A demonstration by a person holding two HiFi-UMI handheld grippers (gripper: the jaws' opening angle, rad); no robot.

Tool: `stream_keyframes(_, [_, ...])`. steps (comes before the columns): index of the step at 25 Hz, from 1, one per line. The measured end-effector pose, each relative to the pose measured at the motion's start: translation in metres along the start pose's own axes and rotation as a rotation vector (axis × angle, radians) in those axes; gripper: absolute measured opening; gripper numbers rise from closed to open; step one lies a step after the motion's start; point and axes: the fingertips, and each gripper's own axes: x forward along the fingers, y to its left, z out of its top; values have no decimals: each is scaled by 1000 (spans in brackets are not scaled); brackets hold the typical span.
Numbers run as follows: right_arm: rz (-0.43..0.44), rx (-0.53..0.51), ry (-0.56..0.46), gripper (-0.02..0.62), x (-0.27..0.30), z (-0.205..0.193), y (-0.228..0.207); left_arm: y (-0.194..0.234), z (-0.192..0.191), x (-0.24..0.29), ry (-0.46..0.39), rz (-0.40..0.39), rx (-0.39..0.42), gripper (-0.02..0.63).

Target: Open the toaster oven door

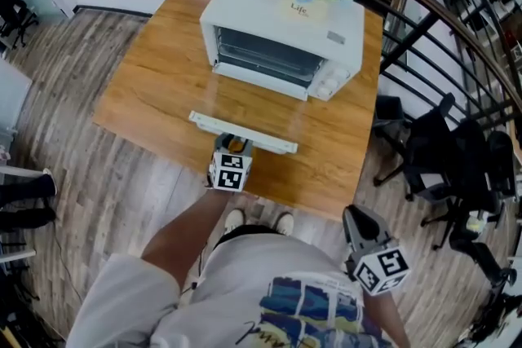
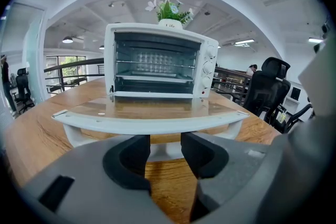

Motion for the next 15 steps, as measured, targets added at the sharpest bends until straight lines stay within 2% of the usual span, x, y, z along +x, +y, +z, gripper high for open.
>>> stream_keyframes(15, [-6,10,21,28,6,-7,5,2,-14,8,-41,8,-5,170])
